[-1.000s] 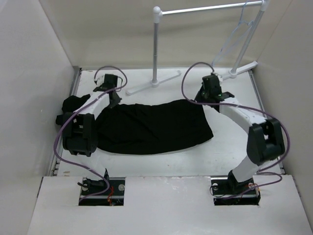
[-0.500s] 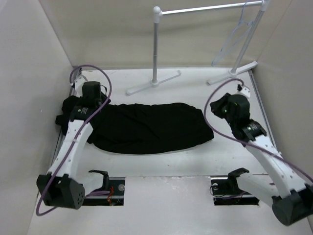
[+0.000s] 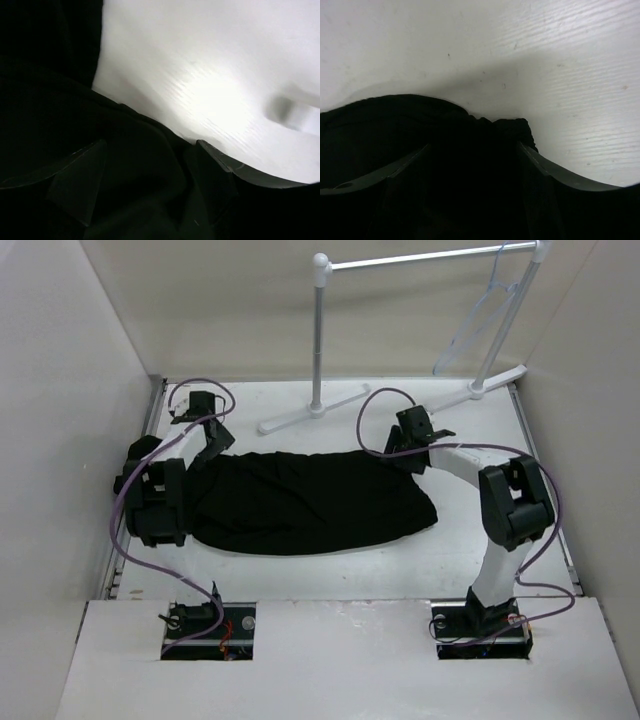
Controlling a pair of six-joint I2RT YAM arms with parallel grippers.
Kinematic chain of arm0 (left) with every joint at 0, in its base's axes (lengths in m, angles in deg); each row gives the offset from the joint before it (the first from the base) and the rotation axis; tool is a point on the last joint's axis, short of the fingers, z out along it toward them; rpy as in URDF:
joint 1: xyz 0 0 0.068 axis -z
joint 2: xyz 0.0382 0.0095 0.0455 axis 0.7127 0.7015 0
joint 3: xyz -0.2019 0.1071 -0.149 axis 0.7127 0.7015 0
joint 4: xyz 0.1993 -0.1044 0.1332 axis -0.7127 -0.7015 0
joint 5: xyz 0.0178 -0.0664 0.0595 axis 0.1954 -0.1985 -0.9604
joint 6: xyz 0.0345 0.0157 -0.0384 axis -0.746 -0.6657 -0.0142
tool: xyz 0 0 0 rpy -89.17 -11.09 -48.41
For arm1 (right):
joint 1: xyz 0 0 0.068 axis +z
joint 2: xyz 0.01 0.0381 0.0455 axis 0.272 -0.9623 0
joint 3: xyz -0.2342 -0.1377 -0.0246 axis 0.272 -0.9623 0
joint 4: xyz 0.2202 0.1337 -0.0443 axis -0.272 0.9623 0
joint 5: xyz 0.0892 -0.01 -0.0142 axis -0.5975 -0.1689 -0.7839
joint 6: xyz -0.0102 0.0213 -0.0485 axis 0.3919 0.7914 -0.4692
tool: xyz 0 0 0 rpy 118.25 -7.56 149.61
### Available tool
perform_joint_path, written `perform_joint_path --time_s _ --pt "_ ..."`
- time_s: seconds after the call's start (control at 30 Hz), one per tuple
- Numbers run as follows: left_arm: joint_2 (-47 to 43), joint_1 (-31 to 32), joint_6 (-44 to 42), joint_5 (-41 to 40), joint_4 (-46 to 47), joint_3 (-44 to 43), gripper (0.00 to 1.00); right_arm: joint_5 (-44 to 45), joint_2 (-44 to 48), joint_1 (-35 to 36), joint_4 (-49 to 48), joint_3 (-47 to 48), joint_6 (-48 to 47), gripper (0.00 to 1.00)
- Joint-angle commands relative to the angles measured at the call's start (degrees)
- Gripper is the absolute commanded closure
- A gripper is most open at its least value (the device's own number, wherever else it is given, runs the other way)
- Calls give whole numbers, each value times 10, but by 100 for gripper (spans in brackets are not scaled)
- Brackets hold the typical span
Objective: Place the trousers on the hanger
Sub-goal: Flatten out the trousers at the center of the board.
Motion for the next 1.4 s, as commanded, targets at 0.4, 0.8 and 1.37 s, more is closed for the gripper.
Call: perform_joint_path --time_s 0.4,0.8,1.37 --pt "-16 -11 11 -12 48 43 97 119 127 22 -11 -44 48 91" --pt "-362 15 49 -84 -3 206 97 185 550 57 101 -267 117 94" --pt "-95 197 26 -148 50 -89 87 175 385 -120 -3 -145 91 97"
